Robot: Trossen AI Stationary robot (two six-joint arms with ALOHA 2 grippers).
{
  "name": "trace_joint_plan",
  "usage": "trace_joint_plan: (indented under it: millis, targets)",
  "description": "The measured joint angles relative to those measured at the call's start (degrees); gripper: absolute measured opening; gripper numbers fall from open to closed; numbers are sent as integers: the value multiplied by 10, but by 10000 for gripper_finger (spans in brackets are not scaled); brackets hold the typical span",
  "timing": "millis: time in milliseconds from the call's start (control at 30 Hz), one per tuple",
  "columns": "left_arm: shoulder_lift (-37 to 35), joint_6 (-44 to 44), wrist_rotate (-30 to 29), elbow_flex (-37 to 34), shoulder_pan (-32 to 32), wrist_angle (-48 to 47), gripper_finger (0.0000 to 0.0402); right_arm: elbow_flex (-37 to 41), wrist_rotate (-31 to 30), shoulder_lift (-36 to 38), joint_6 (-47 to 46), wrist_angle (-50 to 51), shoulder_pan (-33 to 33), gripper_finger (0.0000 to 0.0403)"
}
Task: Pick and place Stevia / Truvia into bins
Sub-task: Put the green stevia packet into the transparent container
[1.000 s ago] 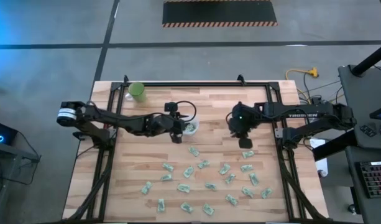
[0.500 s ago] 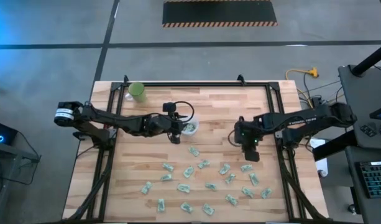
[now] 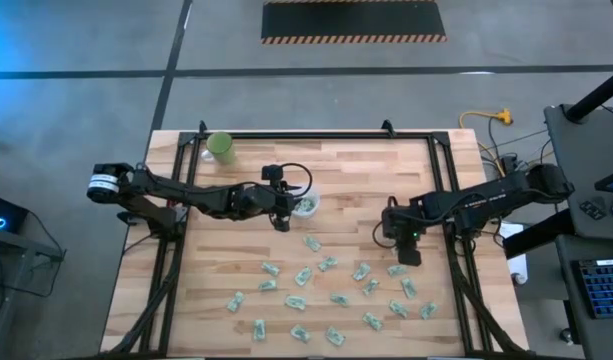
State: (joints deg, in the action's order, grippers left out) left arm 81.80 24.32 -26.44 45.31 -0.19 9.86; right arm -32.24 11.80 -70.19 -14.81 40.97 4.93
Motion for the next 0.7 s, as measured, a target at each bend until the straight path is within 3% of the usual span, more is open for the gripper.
trace_joint_plan:
  millis: [700]
  targets:
    - [0, 0, 0, -4, 1, 1, 135, 21, -19, -35, -79, -32, 1, 68]
